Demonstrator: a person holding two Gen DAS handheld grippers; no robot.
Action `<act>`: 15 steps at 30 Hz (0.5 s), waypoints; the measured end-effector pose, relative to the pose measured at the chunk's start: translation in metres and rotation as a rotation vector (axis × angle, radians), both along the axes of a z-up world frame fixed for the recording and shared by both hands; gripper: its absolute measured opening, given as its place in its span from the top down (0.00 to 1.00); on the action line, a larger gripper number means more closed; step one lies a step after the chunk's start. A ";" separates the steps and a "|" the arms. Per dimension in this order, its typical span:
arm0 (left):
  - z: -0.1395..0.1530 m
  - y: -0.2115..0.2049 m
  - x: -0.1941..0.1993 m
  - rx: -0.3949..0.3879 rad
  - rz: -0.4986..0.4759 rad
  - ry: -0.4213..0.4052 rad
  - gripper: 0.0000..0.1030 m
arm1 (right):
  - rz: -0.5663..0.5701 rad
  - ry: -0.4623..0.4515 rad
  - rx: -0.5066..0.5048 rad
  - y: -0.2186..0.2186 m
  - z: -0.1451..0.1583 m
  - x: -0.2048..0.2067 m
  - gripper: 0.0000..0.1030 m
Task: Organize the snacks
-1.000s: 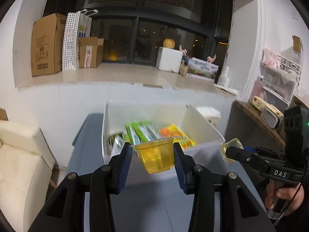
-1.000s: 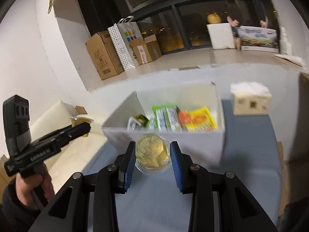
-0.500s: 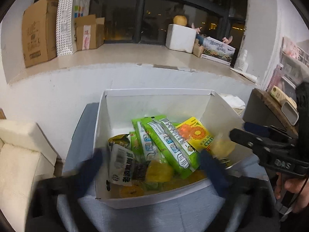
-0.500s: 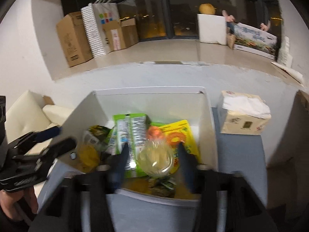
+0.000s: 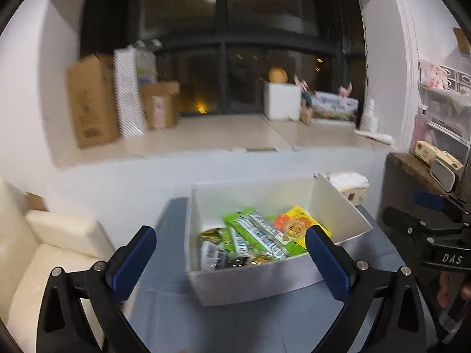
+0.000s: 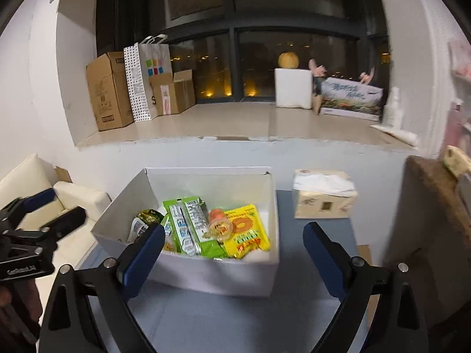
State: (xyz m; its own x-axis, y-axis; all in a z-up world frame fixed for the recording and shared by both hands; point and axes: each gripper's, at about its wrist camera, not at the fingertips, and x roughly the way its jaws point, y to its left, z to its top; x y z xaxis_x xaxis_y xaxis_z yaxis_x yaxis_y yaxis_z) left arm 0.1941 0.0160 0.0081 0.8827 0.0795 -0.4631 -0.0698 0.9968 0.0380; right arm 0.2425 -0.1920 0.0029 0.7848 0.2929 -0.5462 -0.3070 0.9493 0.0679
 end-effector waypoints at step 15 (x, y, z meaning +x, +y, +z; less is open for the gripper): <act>0.014 -0.027 -0.149 -0.085 -0.038 0.055 0.00 | 0.068 0.027 0.110 -0.031 0.002 -0.144 0.05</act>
State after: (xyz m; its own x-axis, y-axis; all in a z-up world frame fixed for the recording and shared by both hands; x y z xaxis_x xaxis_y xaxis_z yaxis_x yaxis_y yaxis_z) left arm 0.0450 -0.0114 0.0222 0.8573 0.0050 -0.5148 -0.0324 0.9985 -0.0444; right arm 0.0983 -0.2234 0.0044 0.7464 0.4045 -0.5285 -0.3672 0.9126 0.1799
